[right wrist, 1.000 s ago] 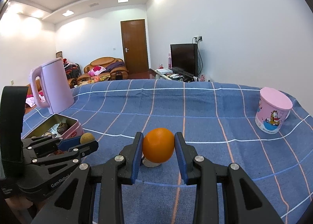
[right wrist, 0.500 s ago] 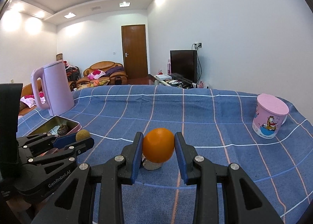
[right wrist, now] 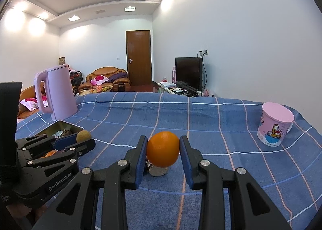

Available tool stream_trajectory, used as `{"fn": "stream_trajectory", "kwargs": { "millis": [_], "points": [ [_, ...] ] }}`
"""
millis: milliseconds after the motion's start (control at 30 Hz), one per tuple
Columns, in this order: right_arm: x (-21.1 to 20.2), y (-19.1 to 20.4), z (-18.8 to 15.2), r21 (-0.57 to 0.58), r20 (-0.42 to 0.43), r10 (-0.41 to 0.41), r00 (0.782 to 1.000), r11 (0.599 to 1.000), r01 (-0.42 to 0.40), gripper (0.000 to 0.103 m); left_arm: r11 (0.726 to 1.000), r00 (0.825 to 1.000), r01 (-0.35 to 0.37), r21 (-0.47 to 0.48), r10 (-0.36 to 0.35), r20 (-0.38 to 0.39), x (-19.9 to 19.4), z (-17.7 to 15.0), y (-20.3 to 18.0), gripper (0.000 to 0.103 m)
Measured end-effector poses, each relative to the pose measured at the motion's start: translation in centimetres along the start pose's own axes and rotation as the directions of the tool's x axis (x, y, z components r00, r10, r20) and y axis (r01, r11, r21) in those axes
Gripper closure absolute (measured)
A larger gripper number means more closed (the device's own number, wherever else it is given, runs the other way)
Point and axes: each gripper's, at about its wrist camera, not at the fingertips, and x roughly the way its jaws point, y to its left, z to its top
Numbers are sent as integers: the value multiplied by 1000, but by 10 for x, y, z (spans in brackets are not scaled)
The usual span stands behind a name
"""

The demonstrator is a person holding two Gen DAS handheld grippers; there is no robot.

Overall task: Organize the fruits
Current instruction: 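Lift the yellow fruit and orange off the cloth with both tools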

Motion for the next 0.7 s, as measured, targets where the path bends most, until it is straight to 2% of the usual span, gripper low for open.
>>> {"fn": "stream_trajectory", "kwargs": {
  "millis": [700],
  "points": [
    [-15, 8, -2, -26, 62, -13, 998, 1000, 15, 69, 1000, 996, -28, -8, 29, 87, -19, -4, 3, 76]
  ]
}}
